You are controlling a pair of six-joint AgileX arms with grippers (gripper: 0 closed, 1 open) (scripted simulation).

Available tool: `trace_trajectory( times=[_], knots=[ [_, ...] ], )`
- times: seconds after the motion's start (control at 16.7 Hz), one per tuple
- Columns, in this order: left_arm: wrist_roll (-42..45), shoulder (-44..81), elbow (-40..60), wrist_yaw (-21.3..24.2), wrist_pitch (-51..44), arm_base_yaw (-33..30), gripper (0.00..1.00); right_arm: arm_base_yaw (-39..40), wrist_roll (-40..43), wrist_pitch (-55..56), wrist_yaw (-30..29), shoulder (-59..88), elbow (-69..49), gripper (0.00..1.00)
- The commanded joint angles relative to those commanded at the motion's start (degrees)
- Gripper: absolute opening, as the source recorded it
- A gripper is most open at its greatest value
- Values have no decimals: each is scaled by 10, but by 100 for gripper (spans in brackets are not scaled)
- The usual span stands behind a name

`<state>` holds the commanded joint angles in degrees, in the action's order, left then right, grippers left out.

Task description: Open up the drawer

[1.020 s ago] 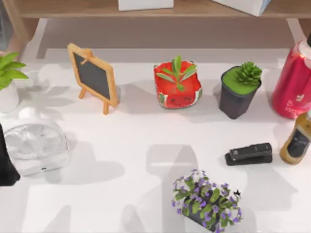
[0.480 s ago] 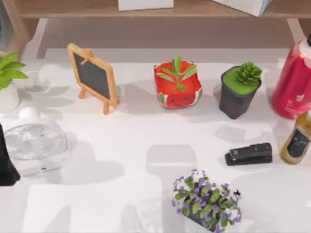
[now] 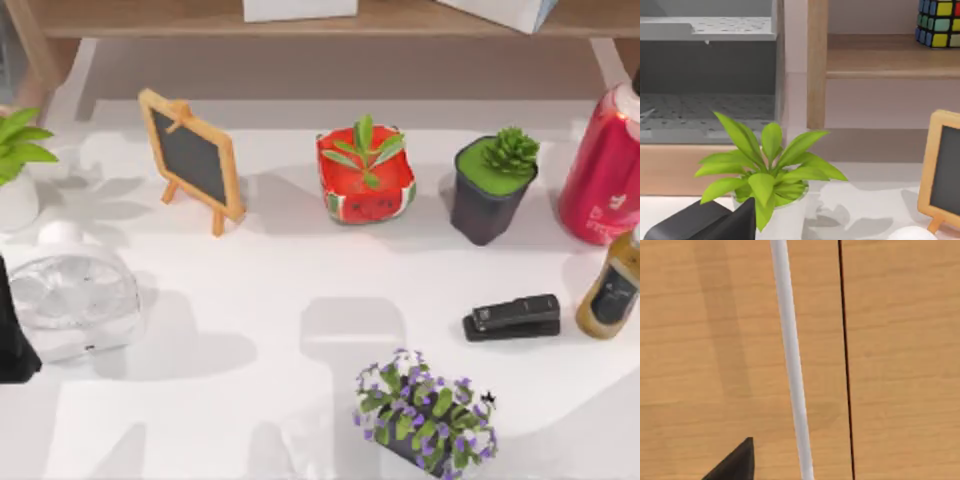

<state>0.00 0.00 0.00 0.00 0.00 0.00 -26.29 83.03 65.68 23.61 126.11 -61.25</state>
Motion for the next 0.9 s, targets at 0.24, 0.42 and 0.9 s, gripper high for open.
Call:
trace_trajectory(
  times=[0.24,0.42,0.9],
  knots=[
    [0,0,0,0,0,0,100,0,62,35,6,57,-17,100],
    [0,0,0,0,0,0,100,0,62,35,6,57,-17,100],
    [0,0,0,0,0,0,100,12,63,2,-7,85,-77,100]
  ],
)
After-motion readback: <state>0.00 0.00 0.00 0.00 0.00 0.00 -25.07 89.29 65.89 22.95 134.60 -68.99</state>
